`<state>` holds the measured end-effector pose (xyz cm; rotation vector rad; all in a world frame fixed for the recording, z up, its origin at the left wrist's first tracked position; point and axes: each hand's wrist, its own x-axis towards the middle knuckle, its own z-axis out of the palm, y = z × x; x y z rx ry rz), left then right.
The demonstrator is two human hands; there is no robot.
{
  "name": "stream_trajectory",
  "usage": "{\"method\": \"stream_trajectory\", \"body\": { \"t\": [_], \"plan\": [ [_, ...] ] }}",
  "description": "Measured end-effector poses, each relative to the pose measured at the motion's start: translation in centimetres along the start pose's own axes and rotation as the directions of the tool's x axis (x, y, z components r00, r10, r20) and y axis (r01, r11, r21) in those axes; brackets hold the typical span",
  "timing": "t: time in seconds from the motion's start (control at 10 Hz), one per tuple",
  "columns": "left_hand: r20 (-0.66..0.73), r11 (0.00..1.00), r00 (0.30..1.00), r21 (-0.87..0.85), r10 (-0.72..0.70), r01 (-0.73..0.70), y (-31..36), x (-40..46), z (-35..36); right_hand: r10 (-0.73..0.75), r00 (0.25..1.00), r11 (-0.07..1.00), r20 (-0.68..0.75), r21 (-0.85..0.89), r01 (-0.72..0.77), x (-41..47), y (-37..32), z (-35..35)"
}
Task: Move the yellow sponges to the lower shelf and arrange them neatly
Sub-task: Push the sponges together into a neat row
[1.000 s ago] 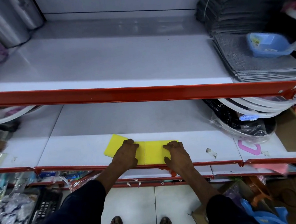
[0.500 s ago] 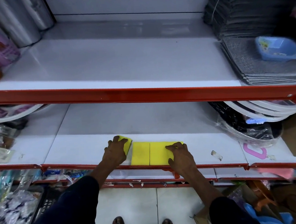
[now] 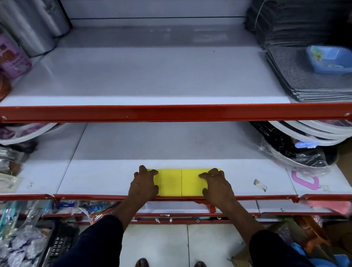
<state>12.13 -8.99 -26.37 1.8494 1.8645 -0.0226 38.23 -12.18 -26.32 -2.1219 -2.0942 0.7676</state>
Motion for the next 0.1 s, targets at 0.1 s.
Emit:
{"method": "stream_trajectory", "body": {
  "t": [0.1],
  "plan": [
    [-0.014, 1.0, 1.0, 0.023, 0.015, -0.014, 0.4, -0.82, -0.68, -0.002, 1.0, 1.0, 0.019, -0.026, 0.002, -0.27, -0.64, -0.63]
  ]
}}
